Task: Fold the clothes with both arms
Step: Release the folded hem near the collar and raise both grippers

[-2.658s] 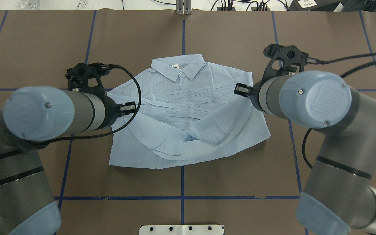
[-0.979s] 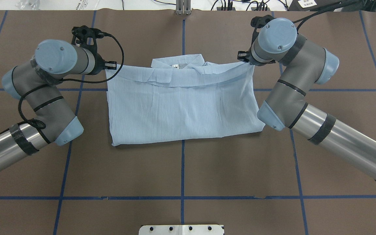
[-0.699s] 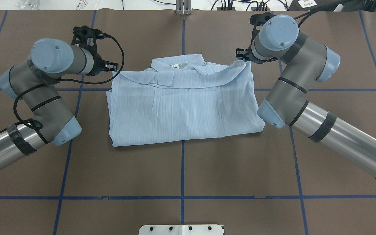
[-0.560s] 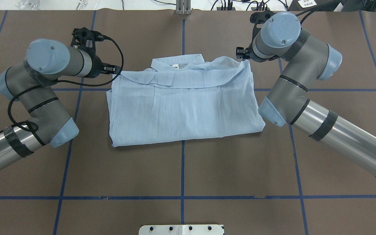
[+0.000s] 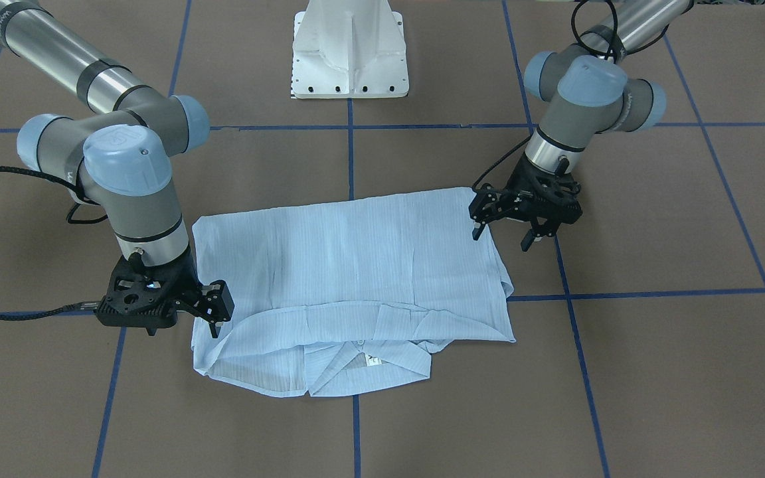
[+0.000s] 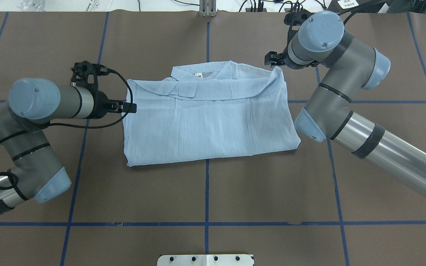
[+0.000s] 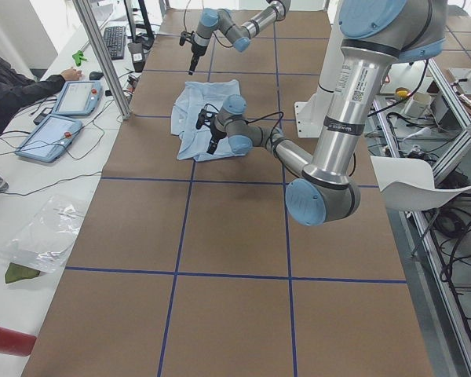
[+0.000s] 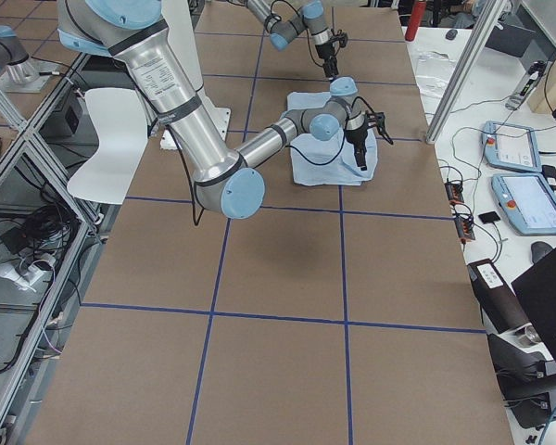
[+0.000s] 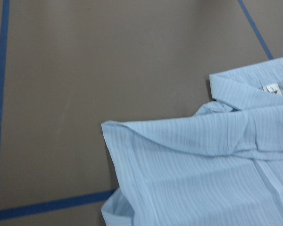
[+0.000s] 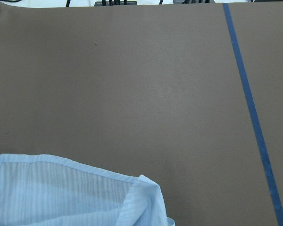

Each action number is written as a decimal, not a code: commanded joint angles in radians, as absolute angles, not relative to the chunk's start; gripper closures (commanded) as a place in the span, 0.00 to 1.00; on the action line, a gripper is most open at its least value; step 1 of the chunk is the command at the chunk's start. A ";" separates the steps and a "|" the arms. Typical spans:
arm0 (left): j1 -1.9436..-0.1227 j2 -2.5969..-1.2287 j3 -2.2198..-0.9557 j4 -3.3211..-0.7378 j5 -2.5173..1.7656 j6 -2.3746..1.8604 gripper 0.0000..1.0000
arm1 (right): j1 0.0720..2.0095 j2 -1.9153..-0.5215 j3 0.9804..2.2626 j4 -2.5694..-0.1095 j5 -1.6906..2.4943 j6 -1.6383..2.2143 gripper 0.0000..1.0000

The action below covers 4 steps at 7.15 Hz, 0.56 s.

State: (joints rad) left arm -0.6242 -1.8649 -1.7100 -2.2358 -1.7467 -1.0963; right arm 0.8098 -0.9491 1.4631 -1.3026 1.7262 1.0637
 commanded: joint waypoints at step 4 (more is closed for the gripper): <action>-0.454 -1.832 -1.743 -2.240 -1.635 -1.267 0.47 | 0.810 -0.968 1.473 -1.232 1.726 1.071 0.00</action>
